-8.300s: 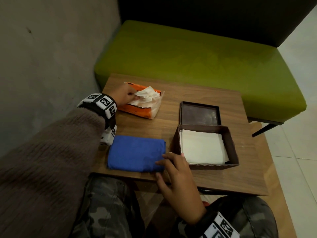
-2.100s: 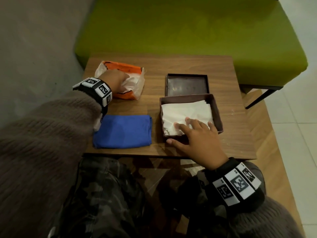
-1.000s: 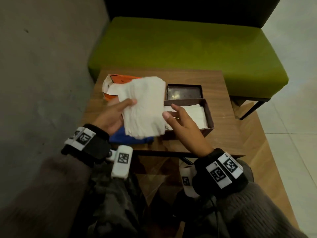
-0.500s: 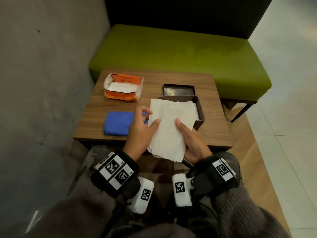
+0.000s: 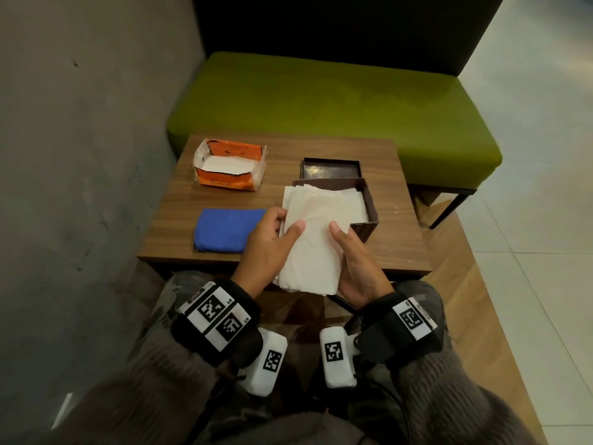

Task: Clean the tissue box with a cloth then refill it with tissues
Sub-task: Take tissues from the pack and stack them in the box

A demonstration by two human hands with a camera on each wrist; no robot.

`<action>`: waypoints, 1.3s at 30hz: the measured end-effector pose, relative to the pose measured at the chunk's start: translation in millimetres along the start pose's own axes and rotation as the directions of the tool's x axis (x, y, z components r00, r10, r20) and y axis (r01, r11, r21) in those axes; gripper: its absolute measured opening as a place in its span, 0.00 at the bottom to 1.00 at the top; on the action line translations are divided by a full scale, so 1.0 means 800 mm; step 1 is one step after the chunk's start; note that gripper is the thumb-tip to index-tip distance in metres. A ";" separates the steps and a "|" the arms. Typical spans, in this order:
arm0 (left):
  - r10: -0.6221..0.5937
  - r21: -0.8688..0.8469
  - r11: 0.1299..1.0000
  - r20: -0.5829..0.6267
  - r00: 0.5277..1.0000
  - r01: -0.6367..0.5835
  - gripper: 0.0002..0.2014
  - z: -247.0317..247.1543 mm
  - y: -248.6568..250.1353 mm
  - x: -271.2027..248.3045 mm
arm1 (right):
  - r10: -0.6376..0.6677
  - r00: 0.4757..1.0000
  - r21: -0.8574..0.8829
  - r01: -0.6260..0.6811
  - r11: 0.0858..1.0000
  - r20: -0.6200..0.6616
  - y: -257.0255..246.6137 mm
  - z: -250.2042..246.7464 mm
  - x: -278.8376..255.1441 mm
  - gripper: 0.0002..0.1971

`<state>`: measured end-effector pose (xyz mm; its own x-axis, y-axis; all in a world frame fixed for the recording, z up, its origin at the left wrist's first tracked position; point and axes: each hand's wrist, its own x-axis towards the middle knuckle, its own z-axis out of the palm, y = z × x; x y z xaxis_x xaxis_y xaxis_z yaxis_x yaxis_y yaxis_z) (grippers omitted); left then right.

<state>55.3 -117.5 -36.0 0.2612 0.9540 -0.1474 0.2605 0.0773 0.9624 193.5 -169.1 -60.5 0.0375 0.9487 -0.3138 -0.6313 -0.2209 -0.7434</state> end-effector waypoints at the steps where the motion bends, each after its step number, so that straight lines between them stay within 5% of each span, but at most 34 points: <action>1: -0.005 -0.015 1.000 -0.006 1.000 0.005 0.12 0.000 -0.001 0.000 | -0.002 1.000 -0.008 0.002 1.000 -0.007 0.000 0.000 0.000 0.23; 6: 0.002 -0.071 0.997 -0.020 1.000 -0.003 0.13 0.007 -0.003 -0.005 | 0.004 1.000 -0.079 -0.006 0.997 -0.025 -0.003 0.005 -0.001 0.23; 10: -0.112 -0.252 0.960 0.067 0.991 0.125 0.27 0.008 -0.006 -0.006 | -0.004 0.996 -0.142 -0.009 0.990 -0.091 -0.010 0.008 -0.001 0.19; 13: -0.097 -0.158 0.978 0.239 0.966 0.137 0.20 0.013 -0.005 -0.009 | -0.031 0.995 -0.206 0.012 0.979 -0.091 -0.011 0.018 -0.001 0.20; 18: -0.049 -0.147 0.986 0.231 0.972 0.084 0.17 0.001 0.001 0.001 | -0.017 0.996 -0.215 -0.001 0.977 -0.083 -0.013 0.024 0.002 0.26; 21: -0.025 -0.040 0.998 0.340 0.940 0.041 0.14 -0.001 0.006 0.000 | -0.012 0.994 -0.259 -0.017 0.966 -0.108 -0.013 0.027 0.002 0.18; 27: -0.133 -0.211 0.956 0.307 0.942 0.204 0.19 -0.020 -0.007 -0.002 | -0.101 0.967 -0.216 0.049 0.975 -0.236 -0.024 0.018 0.004 0.11; 31: -0.211 -0.539 0.761 0.321 0.923 0.361 0.23 -0.020 -0.026 -0.015 | -0.085 0.964 -0.063 0.072 0.995 -0.253 -0.022 0.013 0.005 0.24; 34: -0.234 -0.677 0.654 0.243 0.941 0.338 0.18 -0.019 -0.031 -0.014 | -0.059 0.971 -0.095 0.038 0.995 -0.232 -0.017 0.012 0.000 0.20; 39: -0.255 -0.580 0.769 0.108 0.961 0.269 0.14 -0.024 -0.022 -0.009 | -0.070 0.980 -0.265 0.018 0.964 -0.187 -0.017 0.006 -0.004 0.24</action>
<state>30.9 -120.4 -47.3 0.2846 0.8657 -0.4119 -0.2689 0.4845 0.8325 197.9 -168.4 -46.4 0.2262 0.9028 -0.3659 -0.4027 -0.2554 -0.8790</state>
